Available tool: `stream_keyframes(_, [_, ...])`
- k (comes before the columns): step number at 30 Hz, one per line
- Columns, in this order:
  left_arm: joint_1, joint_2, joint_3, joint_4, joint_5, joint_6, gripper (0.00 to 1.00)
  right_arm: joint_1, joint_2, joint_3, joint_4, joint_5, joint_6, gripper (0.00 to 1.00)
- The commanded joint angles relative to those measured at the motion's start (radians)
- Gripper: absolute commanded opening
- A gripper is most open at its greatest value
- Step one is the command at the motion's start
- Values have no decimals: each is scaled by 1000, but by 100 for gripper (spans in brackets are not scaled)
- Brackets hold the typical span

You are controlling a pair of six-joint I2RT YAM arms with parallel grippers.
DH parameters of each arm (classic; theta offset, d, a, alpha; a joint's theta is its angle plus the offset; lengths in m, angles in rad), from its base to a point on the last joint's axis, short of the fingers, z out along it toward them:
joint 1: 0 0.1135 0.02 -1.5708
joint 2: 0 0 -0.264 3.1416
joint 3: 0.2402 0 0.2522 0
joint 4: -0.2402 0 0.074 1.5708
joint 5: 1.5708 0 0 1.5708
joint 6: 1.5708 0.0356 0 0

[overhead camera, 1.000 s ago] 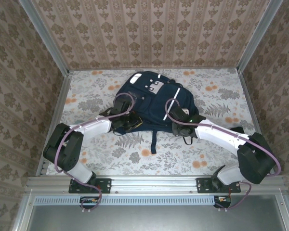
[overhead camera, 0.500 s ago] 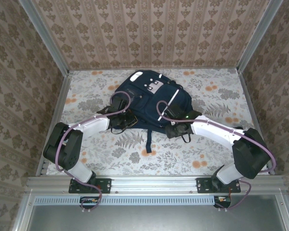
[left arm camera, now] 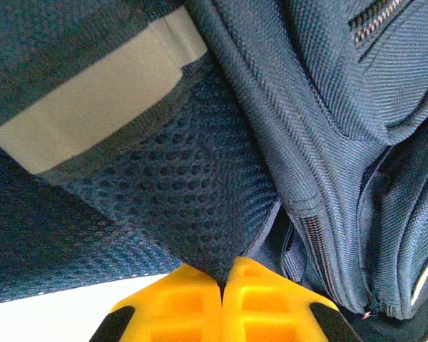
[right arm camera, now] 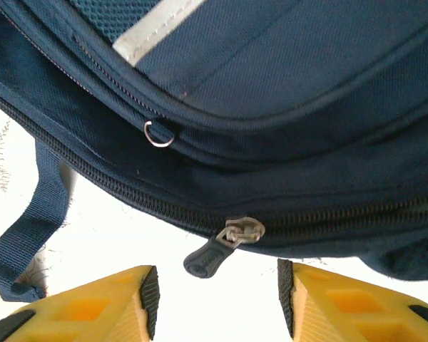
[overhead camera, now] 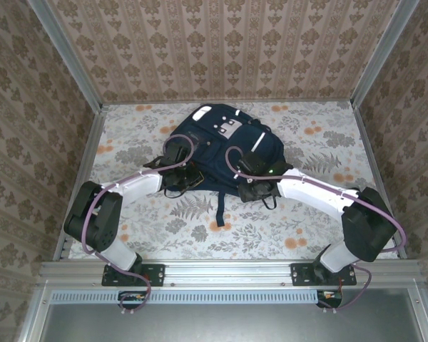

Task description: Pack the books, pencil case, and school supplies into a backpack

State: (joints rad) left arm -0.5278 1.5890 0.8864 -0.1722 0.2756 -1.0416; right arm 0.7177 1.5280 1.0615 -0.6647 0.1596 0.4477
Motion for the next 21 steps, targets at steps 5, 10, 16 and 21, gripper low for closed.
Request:
stream_keyframes(5, [6, 2, 26, -10, -16, 25, 0, 31, 32, -19, -11, 97, 239, 47])
stream_keyframes(10, [8, 2, 28, -10, -13, 28, 0, 5, 57, -49, 99, -15, 268, 40])
stream_keyframes(16, [8, 2, 23, -3, -10, 23, 0, -6, 84, -48, 122, -37, 273, 34])
stream_keyframes(21, [11, 2, 27, -7, -10, 28, 0, -12, 77, -53, 114, 6, 266, 18])
